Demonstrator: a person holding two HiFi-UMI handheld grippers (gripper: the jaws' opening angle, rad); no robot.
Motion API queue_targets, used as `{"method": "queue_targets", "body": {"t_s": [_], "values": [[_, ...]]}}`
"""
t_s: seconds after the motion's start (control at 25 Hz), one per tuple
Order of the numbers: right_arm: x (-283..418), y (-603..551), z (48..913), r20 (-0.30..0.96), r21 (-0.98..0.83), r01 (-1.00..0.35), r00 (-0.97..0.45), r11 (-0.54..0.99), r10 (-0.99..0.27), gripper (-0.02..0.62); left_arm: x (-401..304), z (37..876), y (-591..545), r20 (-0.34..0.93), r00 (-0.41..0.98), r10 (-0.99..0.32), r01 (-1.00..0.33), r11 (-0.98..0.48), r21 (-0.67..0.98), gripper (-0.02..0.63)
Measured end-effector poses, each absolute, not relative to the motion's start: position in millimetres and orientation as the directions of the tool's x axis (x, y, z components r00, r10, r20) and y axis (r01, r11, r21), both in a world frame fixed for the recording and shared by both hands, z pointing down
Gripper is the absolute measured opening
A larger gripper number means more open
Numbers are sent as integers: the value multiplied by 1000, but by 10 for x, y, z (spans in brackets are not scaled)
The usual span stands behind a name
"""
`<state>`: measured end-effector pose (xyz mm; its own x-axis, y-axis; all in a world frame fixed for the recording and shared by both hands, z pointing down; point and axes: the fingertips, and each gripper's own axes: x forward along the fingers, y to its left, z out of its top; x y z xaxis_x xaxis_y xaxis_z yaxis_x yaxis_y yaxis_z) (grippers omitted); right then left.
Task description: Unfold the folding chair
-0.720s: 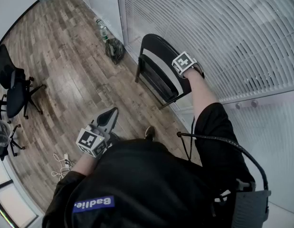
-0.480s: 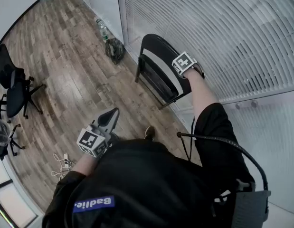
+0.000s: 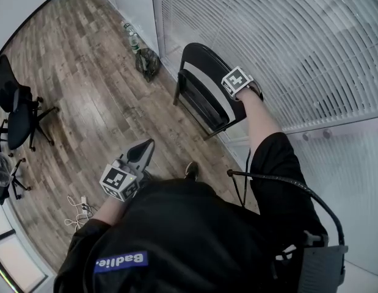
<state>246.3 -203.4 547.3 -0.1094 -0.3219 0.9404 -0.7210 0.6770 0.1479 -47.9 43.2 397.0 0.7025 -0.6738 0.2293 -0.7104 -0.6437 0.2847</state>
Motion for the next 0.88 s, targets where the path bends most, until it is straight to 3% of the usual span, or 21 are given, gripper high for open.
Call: {"method": "queue_targets", "body": {"t_s": [0.88], "values": [[2438,-1975,5432,936,164,-707,-108,688,-334,121,-236,4393,225,280,730,-624,-679,-617,398,6]]}}
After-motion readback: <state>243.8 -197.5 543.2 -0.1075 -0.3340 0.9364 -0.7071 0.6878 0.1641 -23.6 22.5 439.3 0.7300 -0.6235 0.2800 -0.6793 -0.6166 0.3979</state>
